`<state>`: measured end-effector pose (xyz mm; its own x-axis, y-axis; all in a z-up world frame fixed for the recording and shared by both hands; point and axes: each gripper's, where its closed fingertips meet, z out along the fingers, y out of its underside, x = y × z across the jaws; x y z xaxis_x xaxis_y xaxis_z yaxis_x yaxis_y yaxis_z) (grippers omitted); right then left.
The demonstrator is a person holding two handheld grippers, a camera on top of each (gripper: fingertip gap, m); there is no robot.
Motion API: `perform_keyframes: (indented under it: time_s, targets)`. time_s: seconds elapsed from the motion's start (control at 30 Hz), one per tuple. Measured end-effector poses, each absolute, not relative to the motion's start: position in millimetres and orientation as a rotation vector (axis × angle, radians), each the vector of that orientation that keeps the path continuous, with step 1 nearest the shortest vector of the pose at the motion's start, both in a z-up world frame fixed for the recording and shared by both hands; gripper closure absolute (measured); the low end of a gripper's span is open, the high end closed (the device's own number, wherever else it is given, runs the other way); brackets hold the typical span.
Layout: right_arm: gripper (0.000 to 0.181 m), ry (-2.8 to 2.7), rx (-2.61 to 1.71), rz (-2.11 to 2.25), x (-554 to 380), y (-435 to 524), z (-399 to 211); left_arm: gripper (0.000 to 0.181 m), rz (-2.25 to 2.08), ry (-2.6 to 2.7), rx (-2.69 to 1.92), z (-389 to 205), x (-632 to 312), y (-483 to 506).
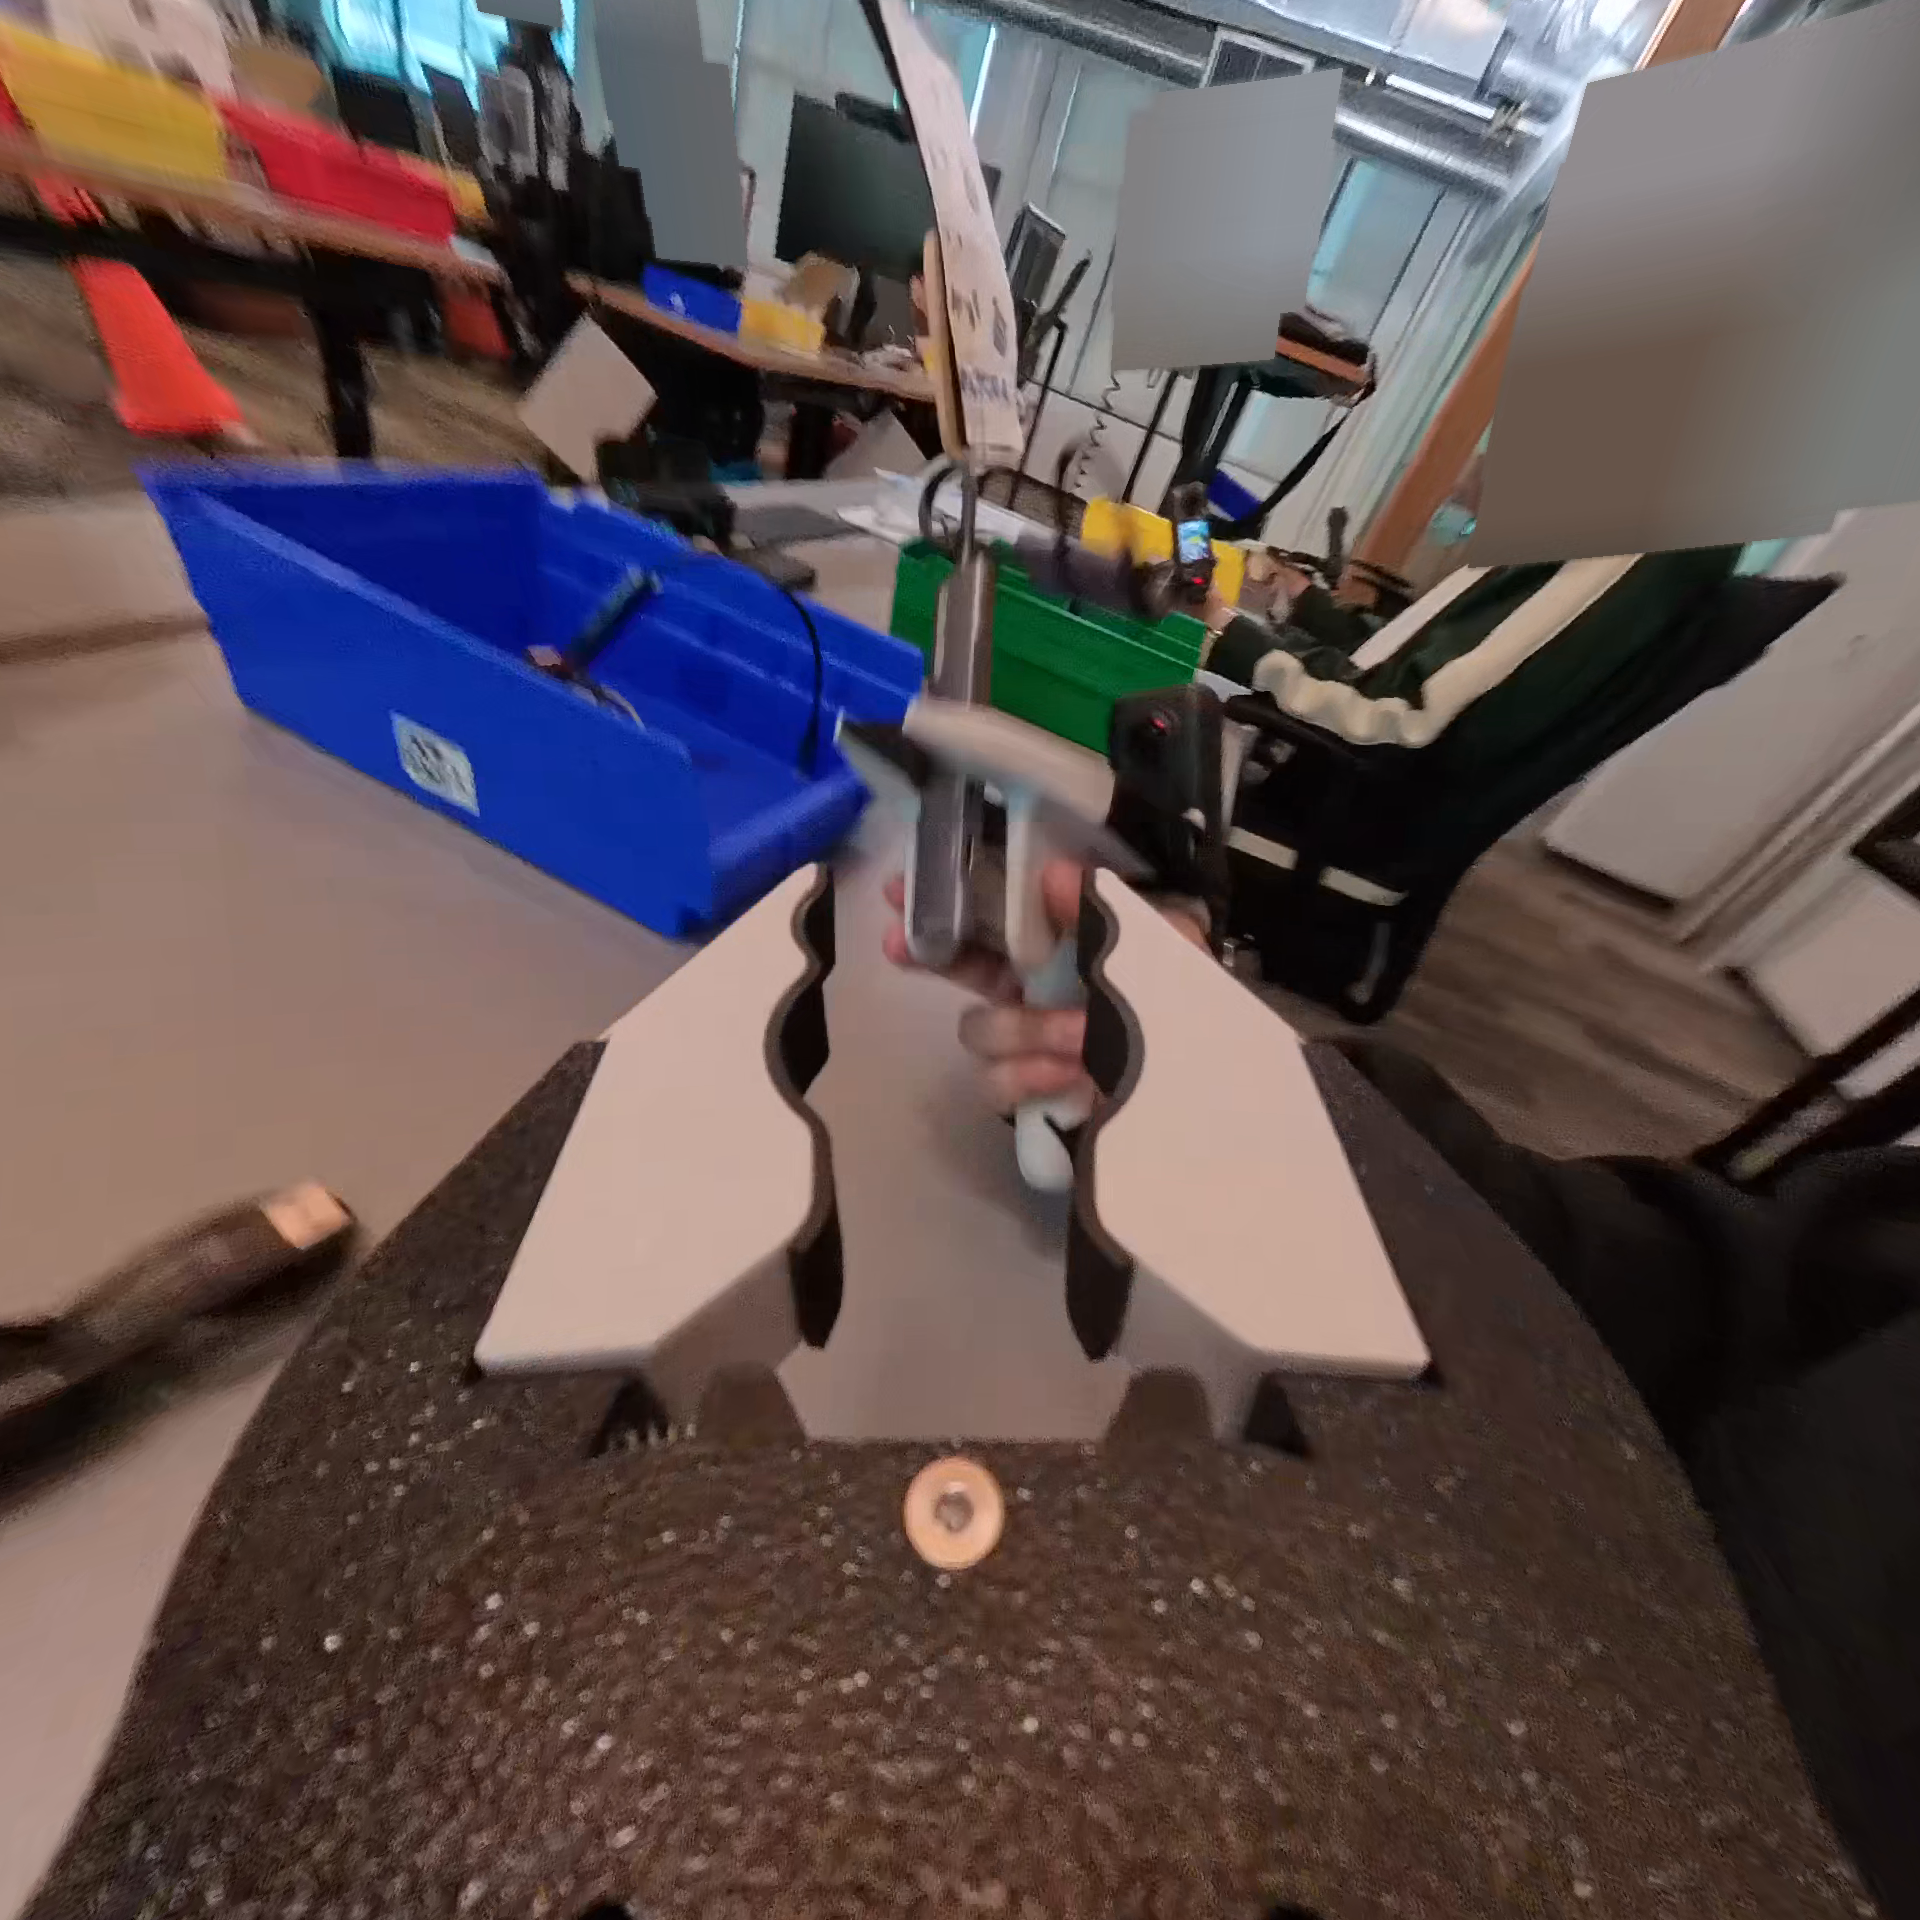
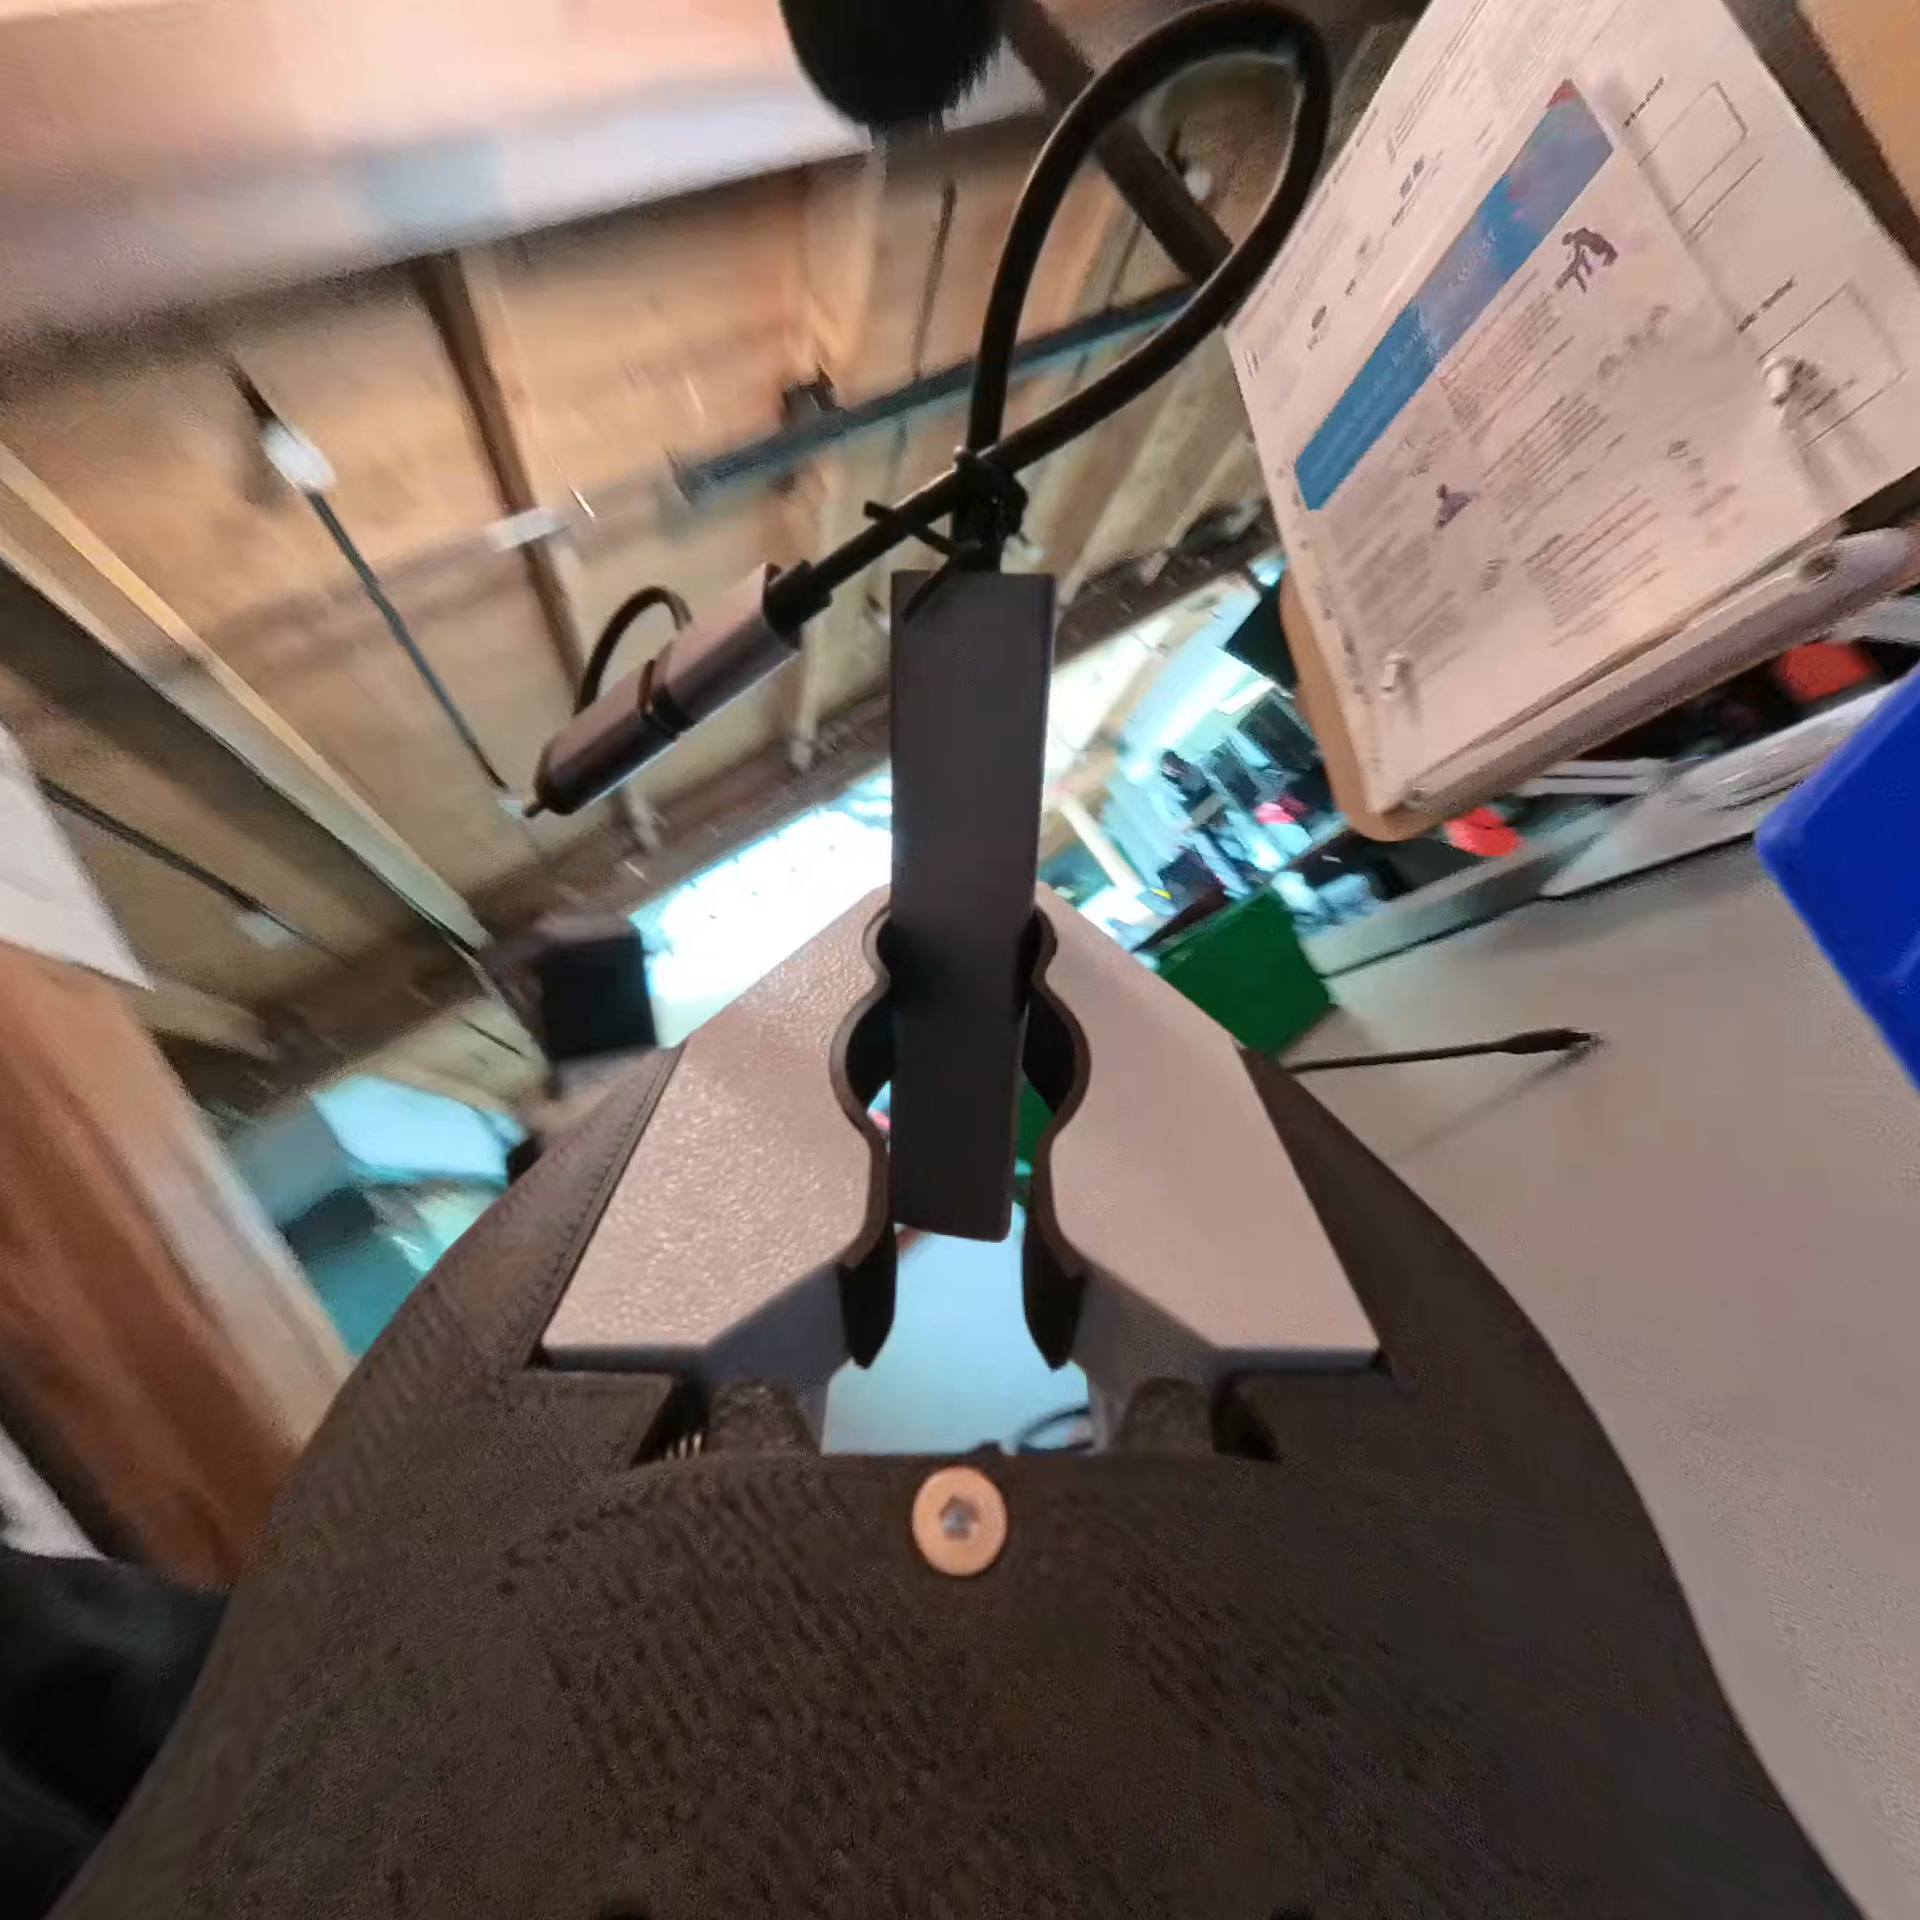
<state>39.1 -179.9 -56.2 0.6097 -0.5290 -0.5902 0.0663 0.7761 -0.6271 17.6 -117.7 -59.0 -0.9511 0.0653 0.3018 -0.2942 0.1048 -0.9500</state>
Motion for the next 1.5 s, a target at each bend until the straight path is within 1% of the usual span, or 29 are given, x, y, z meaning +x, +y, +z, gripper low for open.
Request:
perform_keyframes:
  time_s: [0.07,0.13,0.17,0.23,0.27,0.33,0.47,0.57,0.6,0.63,0.67,0.77,0.83,0.9,0.93,1.0,1.07,1.13,1.23,1.33,1.4,1.5]
  targets:
    - [0.164,0.807,-0.514,-0.283,35,-186,-53,0.137,1.805,-1.995,0.297,-83,10,-121]
    - [0.163,0.769,-0.477,-0.252,33,-185,-52,0.14,1.707,-1.811,0.355,-92,1,-128]
    - [0.163,0.755,-0.472,-0.24,32,-183,-52,0.146,1.672,-1.74,0.375,-94,-1,-131]
    - [0.163,0.787,-0.469,-0.231,36,-180,-56,0.169,1.725,-1.735,0.349,-96,-1,-137]
    - [0.164,0.791,-0.46,-0.238,37,-180,-55,0.169,1.82,-1.83,0.322,-100,3,-141]
    - [0.164,0.825,-0.46,-0.237,40,-178,-57,0.161,2.027,-2.104,0.275,-109,17,-143]
    - [0.164,0.833,-0.509,-0.189,43,-161,-60,0.156,2.413,-2.413,0.012,-96,22,-137]
    - [0.165,0.812,-0.564,-0.109,44,-141,-61,0.168,2.54,-2.577,-0.143,-92,27,-136]
    - [0.165,0.807,-0.582,-0.103,43,-136,-61,0.166,2.563,-2.603,-0.206,-92,27,-136]
    - [0.165,0.8,-0.592,-0.092,43,-133,-60,0.168,2.579,-2.611,-0.275,-90,26,-135]
    - [0.165,0.796,-0.599,-0.072,42,-132,-60,0.173,2.569,-2.612,-0.375,-91,22,-135]
    - [0.165,0.772,-0.681,-0.008,38,-126,-62,0.175,2.512,-2.615,-0.567,-93,18,-132]
    - [0.149,0.784,-0.767,0.011,35,-125,-70,0.175,2.503,-2.638,-0.692,-90,20,-128]
    - [0.12,0.808,-0.919,0.036,28,-125,-86,0.175,2.509,-2.675,-0.845,-80,28,-121]
    - [0.109,0.82,-1.011,0.051,21,-127,-95,0.175,2.512,-2.699,-0.93,-73,33,-116]
    - [0.096,0.853,-1.176,0.01,9,-137,-111,0.176,2.468,-2.702,-1.158,-62,37,-105]
    - [0.075,0.94,-1.224,-0.153,10,-165,-117,0.175,2.399,-2.707,-1.403,-55,38,-95]
    - [0.069,1.0,-1.178,-0.318,12,-199,-108,0.175,2.275,-2.76,-1.63,-56,41,-88]
    - [0.073,0.909,-1.067,-0.497,-1,-221,-65,0.175,2.084,-2.813,-1.92,-65,42,-84]
    - [0.078,0.756,-1.159,-0.64,-13,-197,-41,0.175,1.947,-2.758,-2.172,-80,32,-87]
    - [0.087,0.642,-1.325,-0.673,-17,-166,-46,0.175,1.853,-2.686,-2.373,-90,21,-92]
    - [0.095,0.568,-1.565,-0.705,-14,-137,-75,0.175,1.76,-2.556,-2.673,-93,7,-98]
